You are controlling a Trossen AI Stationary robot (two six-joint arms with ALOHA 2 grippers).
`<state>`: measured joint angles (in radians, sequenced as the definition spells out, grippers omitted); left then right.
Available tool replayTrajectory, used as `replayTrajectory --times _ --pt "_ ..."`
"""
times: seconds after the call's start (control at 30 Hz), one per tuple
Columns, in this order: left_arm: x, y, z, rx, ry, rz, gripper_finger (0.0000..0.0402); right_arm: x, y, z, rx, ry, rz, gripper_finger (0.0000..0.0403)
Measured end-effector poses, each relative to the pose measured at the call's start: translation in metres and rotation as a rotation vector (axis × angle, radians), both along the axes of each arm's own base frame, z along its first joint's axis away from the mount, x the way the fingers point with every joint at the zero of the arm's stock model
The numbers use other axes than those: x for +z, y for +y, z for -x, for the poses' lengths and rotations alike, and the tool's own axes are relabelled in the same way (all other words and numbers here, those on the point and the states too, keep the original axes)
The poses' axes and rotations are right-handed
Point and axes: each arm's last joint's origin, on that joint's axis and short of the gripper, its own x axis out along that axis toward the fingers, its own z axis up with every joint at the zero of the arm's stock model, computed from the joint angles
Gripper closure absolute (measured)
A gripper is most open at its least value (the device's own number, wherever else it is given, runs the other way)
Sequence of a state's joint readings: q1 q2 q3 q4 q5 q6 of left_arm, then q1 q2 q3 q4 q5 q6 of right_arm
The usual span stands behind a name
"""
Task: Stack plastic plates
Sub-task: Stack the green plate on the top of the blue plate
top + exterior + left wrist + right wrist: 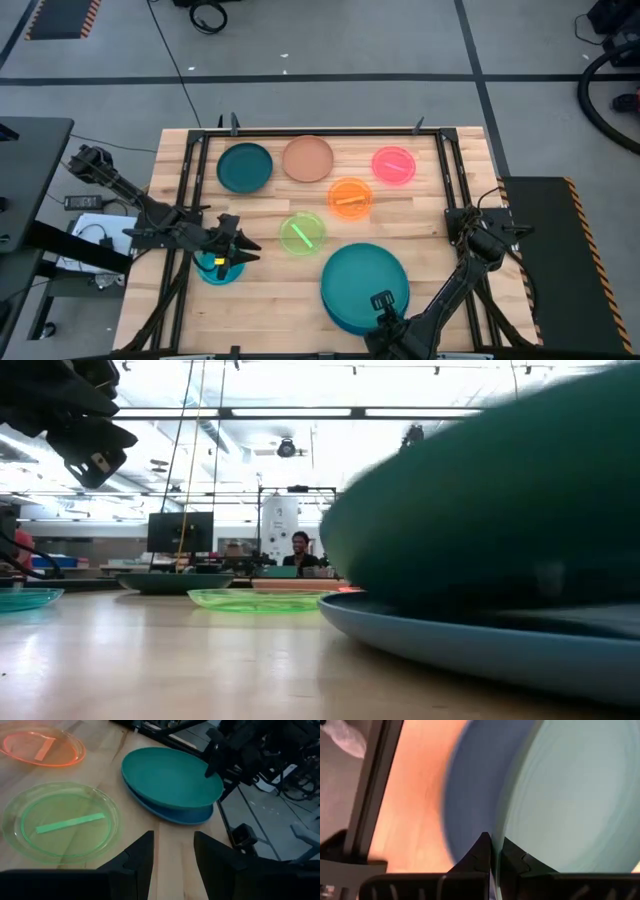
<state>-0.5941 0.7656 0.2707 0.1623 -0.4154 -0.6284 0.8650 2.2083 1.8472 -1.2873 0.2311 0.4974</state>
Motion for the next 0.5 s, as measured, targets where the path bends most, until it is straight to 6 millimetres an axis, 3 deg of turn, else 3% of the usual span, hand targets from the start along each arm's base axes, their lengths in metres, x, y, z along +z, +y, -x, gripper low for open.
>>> replayTrajectory --times 0.5 --pt "0.001 0.001 0.0 0.027 -0.013 -0.014 0.0255 -0.018 -0.006 0.005 0.009 0.086 -0.007 0.0367"
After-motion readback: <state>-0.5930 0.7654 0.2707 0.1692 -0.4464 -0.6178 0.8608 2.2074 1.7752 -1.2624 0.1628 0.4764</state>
